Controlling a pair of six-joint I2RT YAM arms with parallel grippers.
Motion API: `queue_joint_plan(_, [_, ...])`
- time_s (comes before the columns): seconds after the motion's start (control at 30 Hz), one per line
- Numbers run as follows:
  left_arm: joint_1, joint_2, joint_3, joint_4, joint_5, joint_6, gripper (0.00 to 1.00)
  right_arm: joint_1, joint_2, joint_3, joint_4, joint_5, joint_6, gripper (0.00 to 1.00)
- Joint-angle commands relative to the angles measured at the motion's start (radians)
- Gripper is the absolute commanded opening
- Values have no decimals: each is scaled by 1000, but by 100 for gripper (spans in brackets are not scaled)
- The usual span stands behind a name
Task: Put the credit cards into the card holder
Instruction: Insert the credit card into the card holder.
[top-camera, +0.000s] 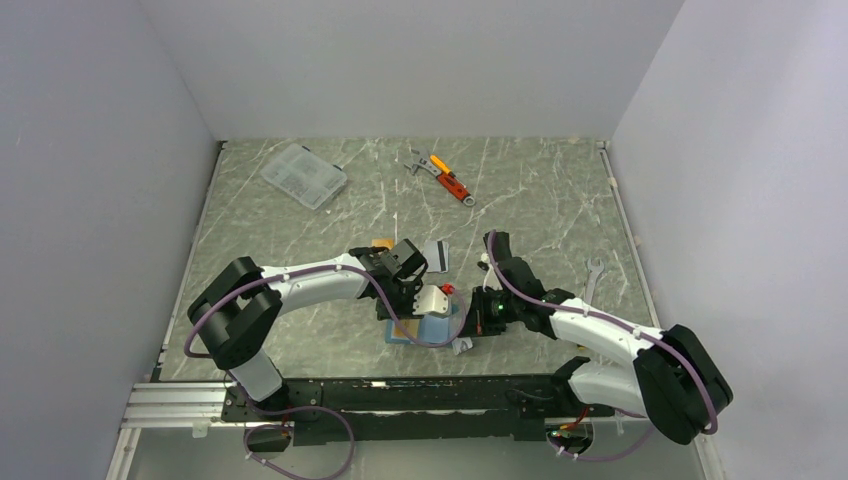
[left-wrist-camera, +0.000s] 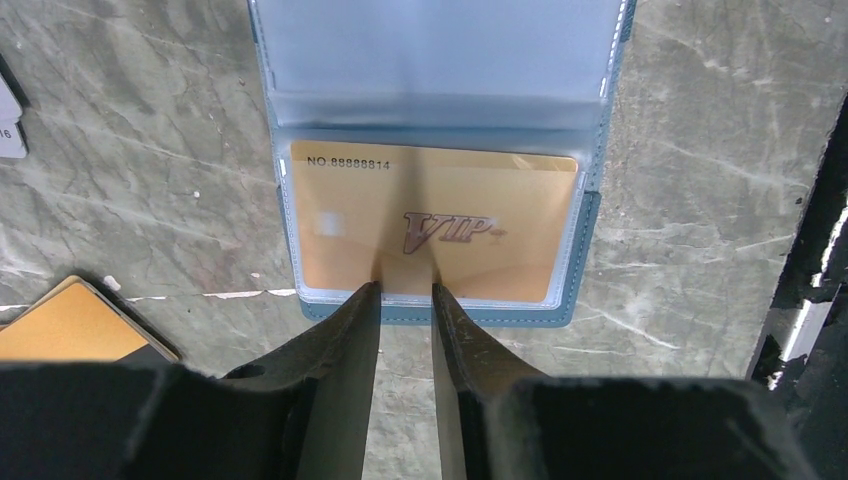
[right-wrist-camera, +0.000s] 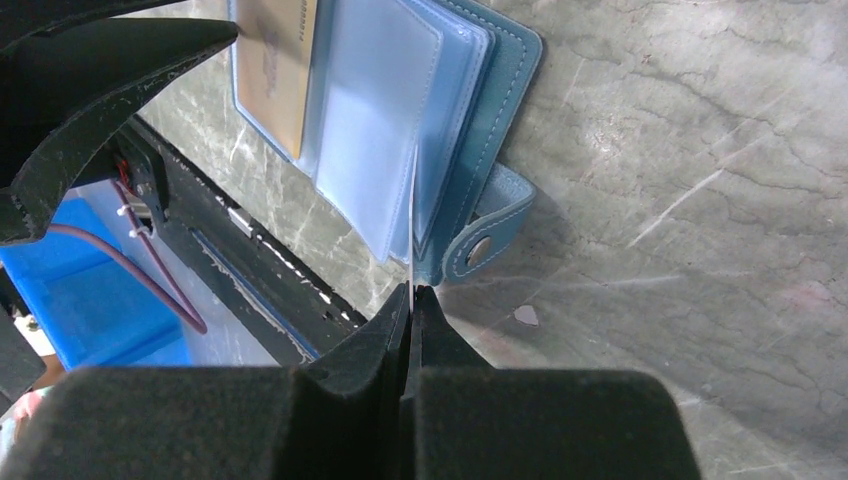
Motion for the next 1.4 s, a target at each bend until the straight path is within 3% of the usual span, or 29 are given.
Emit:
queue_joint_plan(0.0, [-3, -5, -3, -14, 26, 25, 31, 2, -49, 41, -15, -3, -17, 0])
queue_joint_plan(0.67, [26, -85, 12, -72, 62, 60, 30, 6, -20, 96, 76, -84, 40, 0])
queue_joint_plan(0.97, [100, -152, 4, -125, 120, 123, 30, 38, 90, 137, 166, -91, 58, 0])
queue_joint_plan(1.37, [118, -180, -15, -126, 146, 139, 30, 69, 219, 183, 253, -90, 66, 0])
